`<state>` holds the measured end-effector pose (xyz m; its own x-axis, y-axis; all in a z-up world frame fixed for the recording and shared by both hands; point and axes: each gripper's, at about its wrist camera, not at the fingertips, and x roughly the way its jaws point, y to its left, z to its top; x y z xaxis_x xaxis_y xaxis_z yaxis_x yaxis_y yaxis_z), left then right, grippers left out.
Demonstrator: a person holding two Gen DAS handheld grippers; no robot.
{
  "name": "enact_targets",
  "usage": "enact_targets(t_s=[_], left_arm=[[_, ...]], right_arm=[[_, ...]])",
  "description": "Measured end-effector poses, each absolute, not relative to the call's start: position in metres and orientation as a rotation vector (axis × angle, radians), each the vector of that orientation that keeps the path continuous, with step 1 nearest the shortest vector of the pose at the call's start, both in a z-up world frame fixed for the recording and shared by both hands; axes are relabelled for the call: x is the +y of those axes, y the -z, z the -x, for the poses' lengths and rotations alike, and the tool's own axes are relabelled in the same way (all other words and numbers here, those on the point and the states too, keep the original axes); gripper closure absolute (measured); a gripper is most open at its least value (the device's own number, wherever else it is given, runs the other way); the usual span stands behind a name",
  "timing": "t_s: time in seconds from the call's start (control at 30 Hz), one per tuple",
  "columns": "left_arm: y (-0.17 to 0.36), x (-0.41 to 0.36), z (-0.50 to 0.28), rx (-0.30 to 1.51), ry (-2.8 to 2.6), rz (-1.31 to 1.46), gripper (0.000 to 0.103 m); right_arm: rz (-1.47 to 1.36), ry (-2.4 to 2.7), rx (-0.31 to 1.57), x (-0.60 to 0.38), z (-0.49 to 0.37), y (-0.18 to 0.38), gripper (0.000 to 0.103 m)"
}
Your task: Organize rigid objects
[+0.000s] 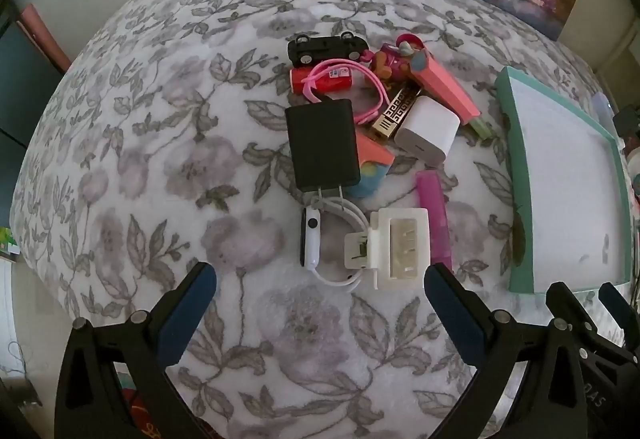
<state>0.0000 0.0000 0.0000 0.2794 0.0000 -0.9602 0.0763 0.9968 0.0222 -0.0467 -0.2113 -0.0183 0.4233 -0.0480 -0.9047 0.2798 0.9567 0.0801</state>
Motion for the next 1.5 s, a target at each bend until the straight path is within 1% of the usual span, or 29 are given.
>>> enact_targets(t_s=[0.87,1.13,1.5], left_arm=[[0.005,0.002,-0.007,1.313,0.025,-0.046,0.000],[0.004,0.005,-0.011,1.252,-0.019,-0.088,0.000],[0.005,0.005,-0.013,1.277,-0.048,-0.116,0.000]], right_arm=[[-0.235,0.203,1.126,-0.214,0.047,0.021,0.000],[-0.232,0.205,1.132,-0.216,0.048,0.024,0.000],[-0.226,0.212,1.146,-0.216,0.045,0.027,0.000]])
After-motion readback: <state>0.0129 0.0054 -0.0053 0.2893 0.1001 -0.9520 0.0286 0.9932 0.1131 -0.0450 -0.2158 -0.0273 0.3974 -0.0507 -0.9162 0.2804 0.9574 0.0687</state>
